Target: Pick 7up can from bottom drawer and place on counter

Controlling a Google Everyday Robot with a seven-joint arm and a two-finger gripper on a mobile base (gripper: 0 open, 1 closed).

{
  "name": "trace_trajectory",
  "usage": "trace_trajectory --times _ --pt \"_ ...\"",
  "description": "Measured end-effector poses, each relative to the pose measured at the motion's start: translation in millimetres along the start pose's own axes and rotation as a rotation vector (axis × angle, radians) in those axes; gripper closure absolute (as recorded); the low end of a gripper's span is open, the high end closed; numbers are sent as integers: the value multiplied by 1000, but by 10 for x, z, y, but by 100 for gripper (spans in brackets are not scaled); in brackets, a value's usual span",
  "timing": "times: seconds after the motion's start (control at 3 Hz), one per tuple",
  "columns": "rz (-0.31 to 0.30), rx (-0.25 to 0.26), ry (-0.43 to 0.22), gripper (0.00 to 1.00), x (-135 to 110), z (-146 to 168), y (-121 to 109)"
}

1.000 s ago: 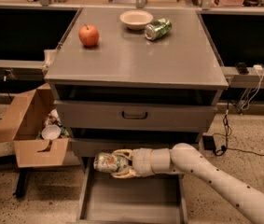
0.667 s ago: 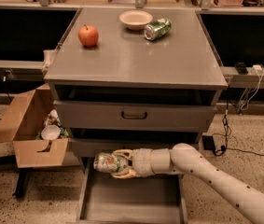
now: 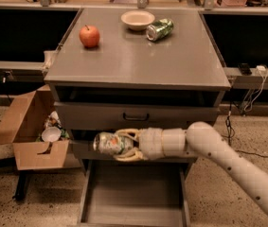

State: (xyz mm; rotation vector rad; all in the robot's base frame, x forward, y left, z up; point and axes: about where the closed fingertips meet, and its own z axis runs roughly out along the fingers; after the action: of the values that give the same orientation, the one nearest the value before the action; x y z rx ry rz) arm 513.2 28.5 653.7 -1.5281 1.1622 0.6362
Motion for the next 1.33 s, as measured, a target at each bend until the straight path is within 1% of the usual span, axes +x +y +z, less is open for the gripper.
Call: trace_trajectory --times 0.33,0.67,1.0,1.33 --pt "-73 20 10 100 -566 -246 -490" --pt "-73 20 10 100 -566 -245 -490" --pt "-79 89 15 100 -738 -441 -809" --pt "-100 138 38 100 -912 -635 -1110"
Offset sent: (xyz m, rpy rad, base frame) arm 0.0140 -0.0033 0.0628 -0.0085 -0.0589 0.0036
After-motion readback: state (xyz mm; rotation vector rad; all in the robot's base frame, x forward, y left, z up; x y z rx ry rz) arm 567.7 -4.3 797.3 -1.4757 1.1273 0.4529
